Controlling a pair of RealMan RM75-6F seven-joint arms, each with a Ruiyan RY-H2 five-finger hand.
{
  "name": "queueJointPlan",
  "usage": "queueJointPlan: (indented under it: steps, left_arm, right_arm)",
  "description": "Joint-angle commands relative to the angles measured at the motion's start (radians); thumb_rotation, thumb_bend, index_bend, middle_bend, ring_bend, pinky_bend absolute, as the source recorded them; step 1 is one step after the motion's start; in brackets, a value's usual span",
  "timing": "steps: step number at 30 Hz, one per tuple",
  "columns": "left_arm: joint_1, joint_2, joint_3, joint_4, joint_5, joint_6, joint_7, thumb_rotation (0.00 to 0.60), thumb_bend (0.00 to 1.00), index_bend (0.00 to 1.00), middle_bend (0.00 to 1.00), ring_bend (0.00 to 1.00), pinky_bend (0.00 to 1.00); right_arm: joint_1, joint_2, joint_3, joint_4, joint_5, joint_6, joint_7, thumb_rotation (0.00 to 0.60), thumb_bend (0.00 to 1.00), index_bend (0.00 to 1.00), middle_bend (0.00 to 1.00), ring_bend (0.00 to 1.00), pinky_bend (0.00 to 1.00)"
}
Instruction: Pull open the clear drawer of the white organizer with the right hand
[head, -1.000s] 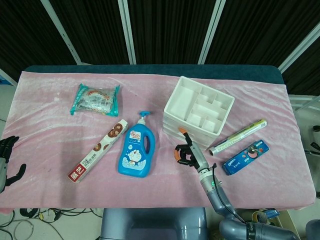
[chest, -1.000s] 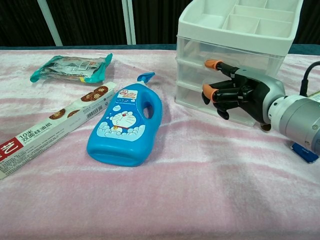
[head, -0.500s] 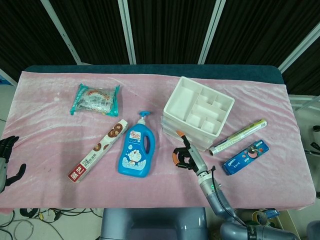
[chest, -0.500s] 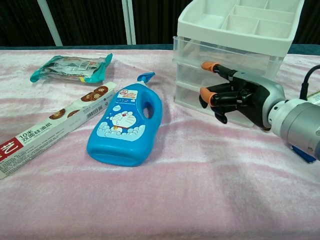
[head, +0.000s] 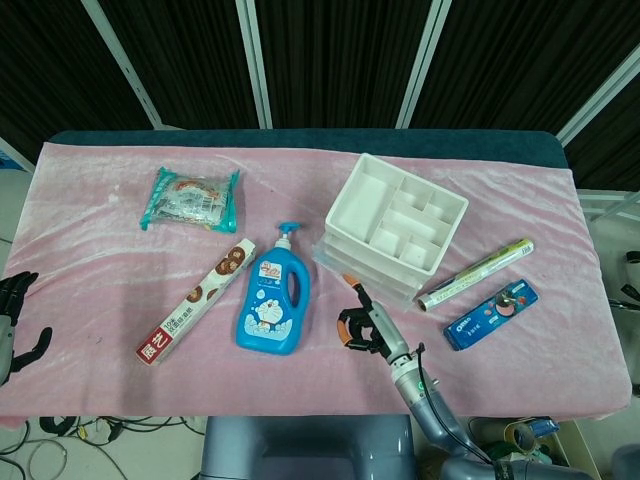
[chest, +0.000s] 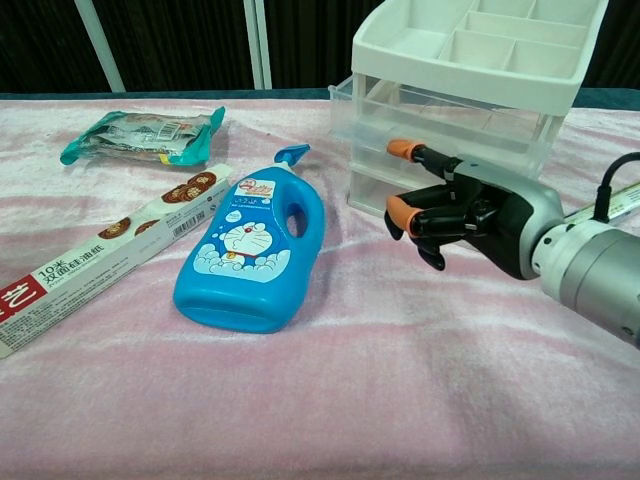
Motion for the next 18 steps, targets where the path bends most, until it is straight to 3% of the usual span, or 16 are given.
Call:
queueJointPlan:
  steps: [1,18]
  left_arm:
    - [0.000,0.000,0.000,0.000,0.000,0.000,0.000,0.600,0.37,0.10,0.10,0.08,0.10]
    - [-0.001,0.000,0.000,-0.001,-0.001,-0.001,0.002,0.600,0.37,0.10,0.10,0.08,0.10]
  right_arm:
    - [-0.003,-0.004,-0.011,0.000,-0.011,0.001,0.004,0.600,0.50,0.02,0.69,0.81,0.78]
    - [-0.022,-0.002,-0.058,-0.033,-0.073,0.022,0.009,0.600,0.50,0.02,0.69,0.81,0.78]
